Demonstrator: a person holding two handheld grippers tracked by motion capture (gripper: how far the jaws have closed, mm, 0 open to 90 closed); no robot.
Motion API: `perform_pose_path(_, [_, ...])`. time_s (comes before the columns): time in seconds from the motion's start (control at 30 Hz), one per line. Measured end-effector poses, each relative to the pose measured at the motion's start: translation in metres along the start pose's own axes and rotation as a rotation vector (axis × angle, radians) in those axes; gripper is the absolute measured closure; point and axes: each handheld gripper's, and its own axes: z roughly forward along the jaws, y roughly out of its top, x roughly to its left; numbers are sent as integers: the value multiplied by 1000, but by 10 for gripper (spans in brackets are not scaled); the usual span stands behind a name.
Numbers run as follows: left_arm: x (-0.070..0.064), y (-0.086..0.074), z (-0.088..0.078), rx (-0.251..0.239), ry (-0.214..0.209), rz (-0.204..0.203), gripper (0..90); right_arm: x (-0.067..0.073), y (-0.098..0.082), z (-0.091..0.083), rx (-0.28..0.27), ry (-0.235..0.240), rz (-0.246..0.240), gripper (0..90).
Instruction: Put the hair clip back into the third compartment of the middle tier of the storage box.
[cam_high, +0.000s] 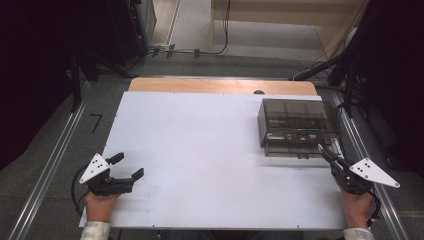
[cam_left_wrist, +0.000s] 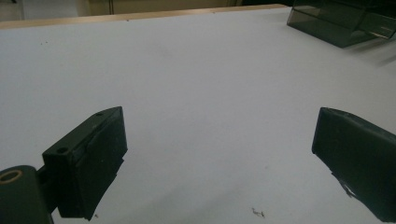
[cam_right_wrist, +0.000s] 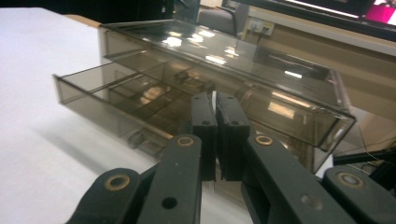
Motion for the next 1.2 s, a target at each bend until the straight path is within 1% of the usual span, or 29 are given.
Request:
perform_pose_path(0.1, [0, 0, 0, -2, -2, -2, 38, -5, -1, 2, 1, -21, 16, 850])
perform_pose_path(0.33, [0, 0, 0, -3, -2, -2, 38, -14, 1, 8, -15, -54, 37, 850])
perform_pose_path(0.4, [0, 0, 0, -3, -1, -3, 38, -14, 2, 9, -18, -55, 36, 850])
perform_pose_path(0.53, [0, 0, 0, -3, 0, -3, 38, -18, 3, 13, -18, -70, 37, 850])
perform_pose_path(0.63, [0, 0, 0, -4, -1, -4, 38, -21, 1, 17, -4, -80, 44, 850])
perform_pose_path(0.73, [0, 0, 0, -4, -1, -4, 38, -22, -1, 19, 15, -86, 37, 850])
perform_pose_path(0.93, [0, 0, -1, -7, 1, -3, 38, -21, -3, 23, 53, -93, 27, 850])
perform_pose_path(1.2, [0, 0, -1, -7, 1, -5, 38, -21, -5, 27, 90, -107, 22, 849])
